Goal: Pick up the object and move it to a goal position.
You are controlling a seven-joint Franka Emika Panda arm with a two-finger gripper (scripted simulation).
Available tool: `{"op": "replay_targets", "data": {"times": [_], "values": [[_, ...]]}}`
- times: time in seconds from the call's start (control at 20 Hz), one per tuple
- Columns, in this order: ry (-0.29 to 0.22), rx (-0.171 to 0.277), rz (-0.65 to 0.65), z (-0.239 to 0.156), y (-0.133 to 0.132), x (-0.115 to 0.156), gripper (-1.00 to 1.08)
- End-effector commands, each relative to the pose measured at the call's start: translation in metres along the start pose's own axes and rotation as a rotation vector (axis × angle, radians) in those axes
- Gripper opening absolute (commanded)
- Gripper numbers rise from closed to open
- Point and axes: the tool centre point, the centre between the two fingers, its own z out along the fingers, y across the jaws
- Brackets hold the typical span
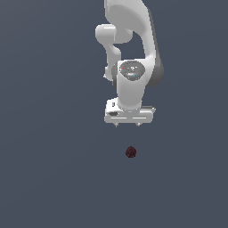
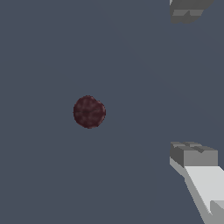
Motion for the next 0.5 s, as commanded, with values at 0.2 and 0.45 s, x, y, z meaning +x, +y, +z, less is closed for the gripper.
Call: {"op": "replay_targets", "data": {"times": [0.2, 0.45], "values": [[0.004, -0.005, 0.124, 0.014, -0.004, 0.021, 1.0], [0.01, -0.012, 0.247, 0.028, -0.009, 0.04, 1.0]]}}
